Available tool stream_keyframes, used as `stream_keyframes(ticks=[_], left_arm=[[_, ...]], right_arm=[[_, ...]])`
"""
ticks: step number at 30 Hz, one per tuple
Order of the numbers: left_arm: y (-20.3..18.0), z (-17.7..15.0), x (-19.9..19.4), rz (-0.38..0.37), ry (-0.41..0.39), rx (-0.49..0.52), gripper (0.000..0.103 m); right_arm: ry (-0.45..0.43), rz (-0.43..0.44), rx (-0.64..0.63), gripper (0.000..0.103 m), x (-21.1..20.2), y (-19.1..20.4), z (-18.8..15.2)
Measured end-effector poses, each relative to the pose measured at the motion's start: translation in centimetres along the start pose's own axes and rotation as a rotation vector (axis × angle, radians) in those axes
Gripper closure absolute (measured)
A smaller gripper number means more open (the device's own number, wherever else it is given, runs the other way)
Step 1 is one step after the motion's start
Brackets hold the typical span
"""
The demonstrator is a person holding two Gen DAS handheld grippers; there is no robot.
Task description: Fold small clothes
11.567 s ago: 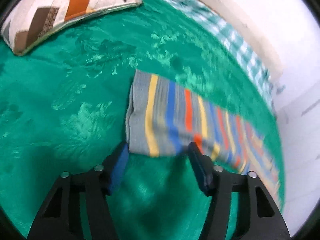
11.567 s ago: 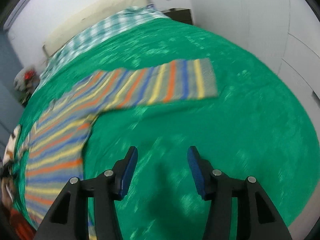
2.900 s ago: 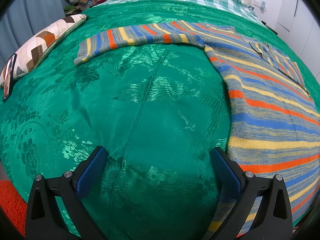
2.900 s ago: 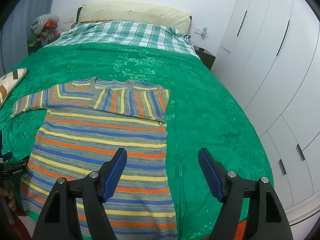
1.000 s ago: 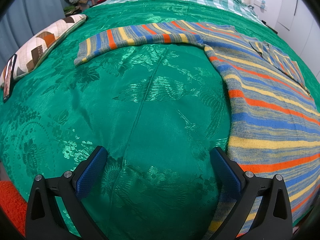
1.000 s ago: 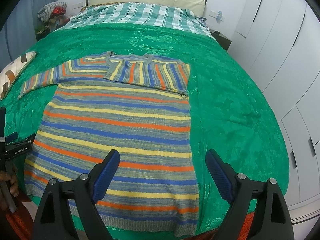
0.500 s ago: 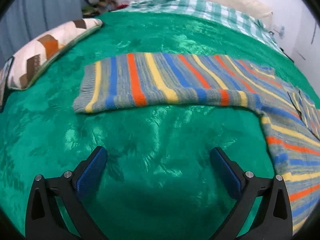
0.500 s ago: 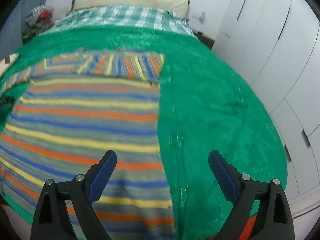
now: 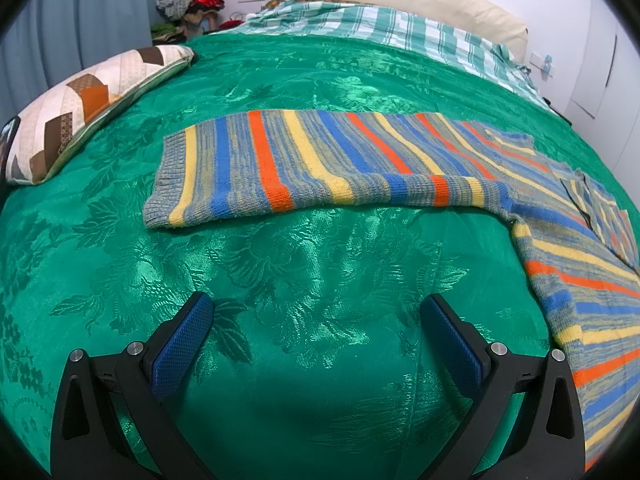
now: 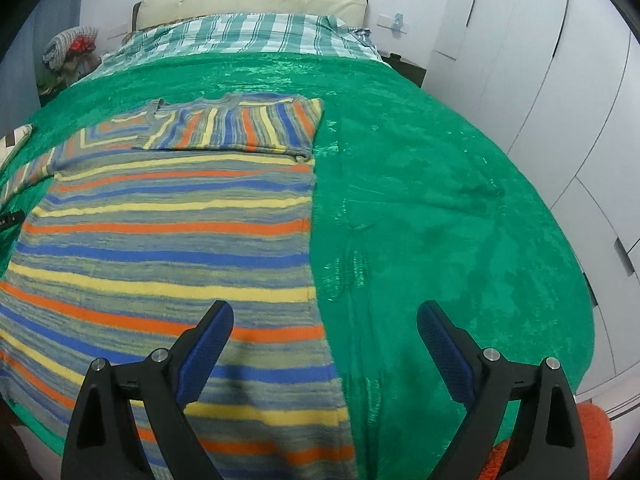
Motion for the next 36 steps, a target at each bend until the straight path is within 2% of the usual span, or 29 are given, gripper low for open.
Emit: stream_keyframes(ticks=[2,8,18,25,36], left_arm=[[-0.8,0.2,0.3,0.001,0.000,0.001,0.000],[-0.8,0.2,0.3,0.001,0.000,0.001,0.000],[-0.9,0.3,0.3,0.001,0.000,0.001,0.000],[-0.8,0.3,0.3,0.001,0.000,0.001,0.000],[-0.8,0.2,0.4,0.001,0.000,0.002,0.000]], right_arm=[[-0.006,0.017,0.012,0.011,-0.2,0.1,0.1],[-0.015,-0.009,0.002,0.011,-0.4,-0.7,-0.7],[0.028,0.027,0.138,0.011,0.8,-3.4,-0.7],[0.052,0.038,0.155,0.011,1.4,-3.4,-1.0],[0.029,0.060,0.160,0.011,0.7,-3.3,-1.0]])
Point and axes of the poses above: each gripper's, at about its wrist camera, not at the fingertips, and x roughly the way its jaws point, y to its left, z to its top, the point moved 4 cm from there along x, roughly the way its jaws point, and after that the axes turned 6 degrees about -z, right-handed, at the moved point
